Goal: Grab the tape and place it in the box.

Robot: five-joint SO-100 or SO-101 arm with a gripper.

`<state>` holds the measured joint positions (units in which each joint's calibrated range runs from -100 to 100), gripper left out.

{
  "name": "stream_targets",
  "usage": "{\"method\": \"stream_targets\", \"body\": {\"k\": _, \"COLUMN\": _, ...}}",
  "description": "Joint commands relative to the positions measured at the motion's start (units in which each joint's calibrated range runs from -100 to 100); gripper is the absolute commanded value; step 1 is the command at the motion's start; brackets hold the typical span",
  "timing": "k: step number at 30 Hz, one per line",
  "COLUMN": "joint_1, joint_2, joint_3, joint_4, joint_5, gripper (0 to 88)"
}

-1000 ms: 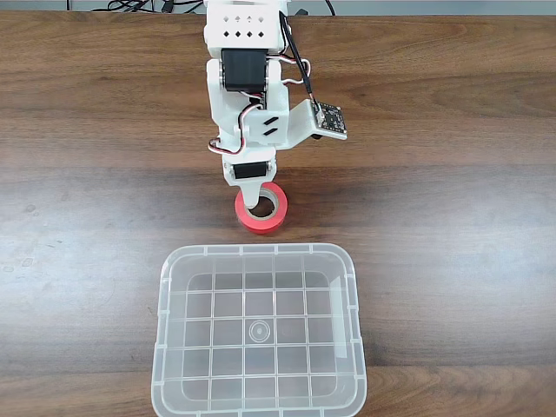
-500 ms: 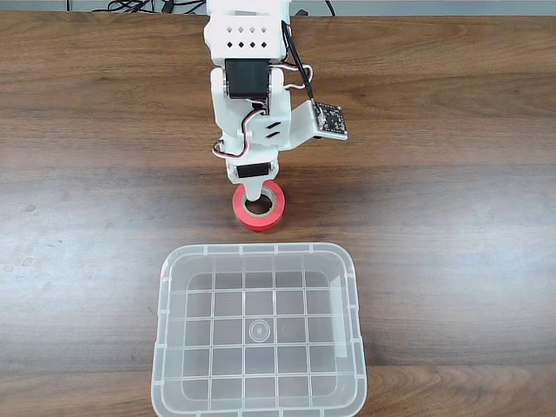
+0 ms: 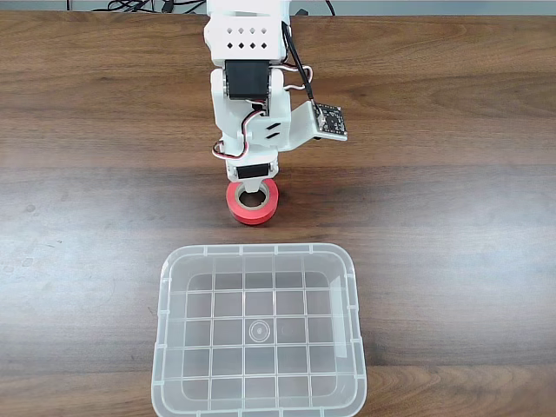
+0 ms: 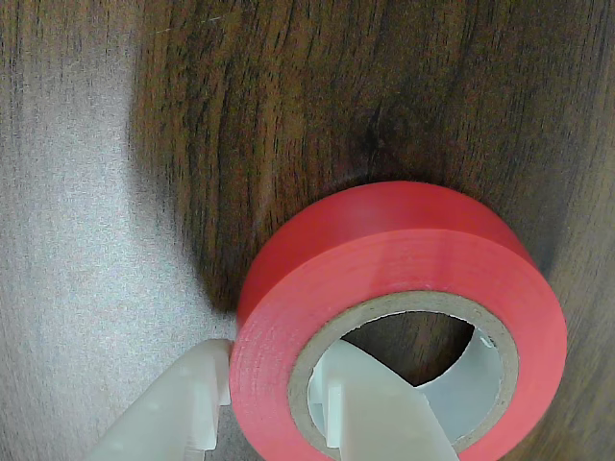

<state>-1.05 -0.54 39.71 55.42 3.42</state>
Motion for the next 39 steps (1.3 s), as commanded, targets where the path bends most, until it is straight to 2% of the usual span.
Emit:
{"method": "stream_targets", "body": {"k": 1, "joint_1": 0.9, "joint_2": -2.4, "joint_3": -6.9, "joint_4": 3.8, "joint_5": 0.1, "gripper": 5.1}}
{"method": "stream_targets", "body": {"k": 11, "joint_1": -1.1, "joint_2": -18.5, "joint_3": -20.8, "joint_4": 20.0, "joint_5": 0.0, "gripper": 5.2}}
{"method": "stream_targets", "body": {"k": 20, "joint_1": -1.9, "joint_2": -24.1, "joint_3": -24.6, "joint_4": 25.7, "joint_5": -0.3, "gripper": 5.0}}
{"method": "stream_targets", "body": {"k": 27, "joint_1": -1.9, "joint_2": -24.2, "joint_3": -27.4, "joint_4": 26.1, "joint_5": -0.4, "gripper": 5.0}}
{"method": "stream_targets", "body": {"k": 33, "joint_1": -1.9, "joint_2": -21.6, "joint_3": -42.7, "joint_4": 28.8, "joint_5": -1.3, "gripper": 5.6}}
{"method": "stream_targets", "body": {"k": 39, "joint_1": -1.9, "joint_2": -10.2, "joint_3": -57.4, "joint_4": 29.0, "joint_5": -1.4, "gripper": 5.6}}
